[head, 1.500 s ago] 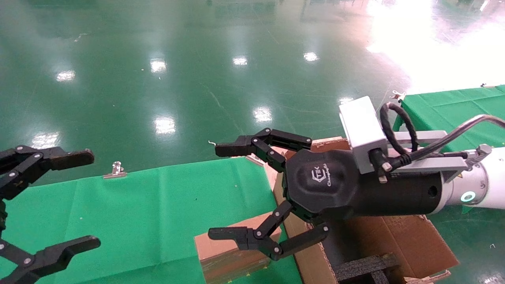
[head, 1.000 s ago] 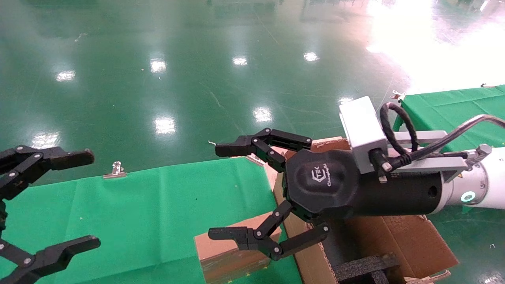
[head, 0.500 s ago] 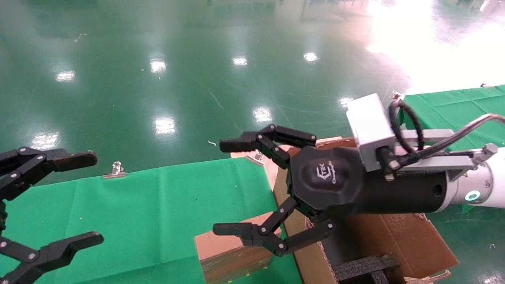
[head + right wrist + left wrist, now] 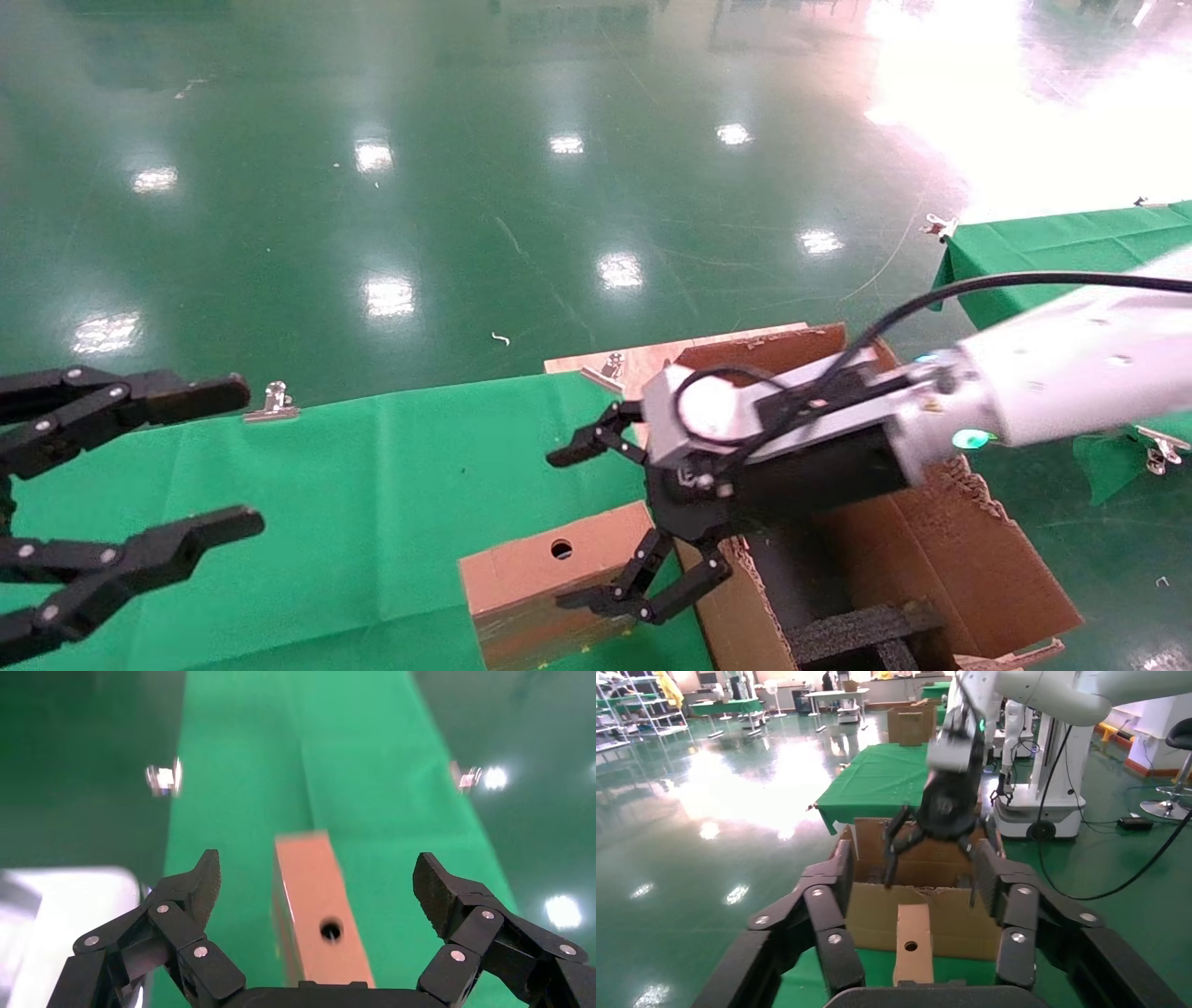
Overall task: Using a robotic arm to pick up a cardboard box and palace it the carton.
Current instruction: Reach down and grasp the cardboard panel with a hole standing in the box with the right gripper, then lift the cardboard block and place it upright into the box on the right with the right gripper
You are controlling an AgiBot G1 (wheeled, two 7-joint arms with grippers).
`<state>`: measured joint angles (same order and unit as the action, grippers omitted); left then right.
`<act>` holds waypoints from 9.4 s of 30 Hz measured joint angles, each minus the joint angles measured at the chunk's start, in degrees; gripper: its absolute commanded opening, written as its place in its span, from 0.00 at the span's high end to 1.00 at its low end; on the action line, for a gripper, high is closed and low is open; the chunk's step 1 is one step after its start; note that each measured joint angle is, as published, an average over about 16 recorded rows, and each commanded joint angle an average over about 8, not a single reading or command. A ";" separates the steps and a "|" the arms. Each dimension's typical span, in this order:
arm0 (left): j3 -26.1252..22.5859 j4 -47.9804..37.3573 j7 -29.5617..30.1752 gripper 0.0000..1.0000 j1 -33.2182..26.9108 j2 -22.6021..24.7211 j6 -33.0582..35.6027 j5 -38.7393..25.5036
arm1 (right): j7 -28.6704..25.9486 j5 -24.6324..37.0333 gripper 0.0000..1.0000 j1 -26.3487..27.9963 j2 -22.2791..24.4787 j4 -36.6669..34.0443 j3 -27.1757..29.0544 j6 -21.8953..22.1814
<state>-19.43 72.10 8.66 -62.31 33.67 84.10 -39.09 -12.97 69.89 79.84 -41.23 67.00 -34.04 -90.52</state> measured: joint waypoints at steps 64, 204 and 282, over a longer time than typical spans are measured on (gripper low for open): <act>-0.01 -0.01 -0.01 0.00 0.01 -0.01 -0.02 0.04 | 14.96 15.24 1.00 19.37 -18.43 -21.01 -29.84 0.73; -0.07 -0.07 -0.06 0.00 0.01 -0.04 -0.07 0.11 | -83.60 28.46 1.00 45.84 24.57 10.77 -73.87 33.84; -0.11 -0.07 -0.08 0.00 0.00 -0.05 -0.09 0.14 | -109.98 43.02 1.00 20.70 12.88 5.87 -81.88 55.01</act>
<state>-19.55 72.03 8.58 -62.30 33.61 84.01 -38.96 -122.95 112.91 100.54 -28.35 72.87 -115.91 -35.51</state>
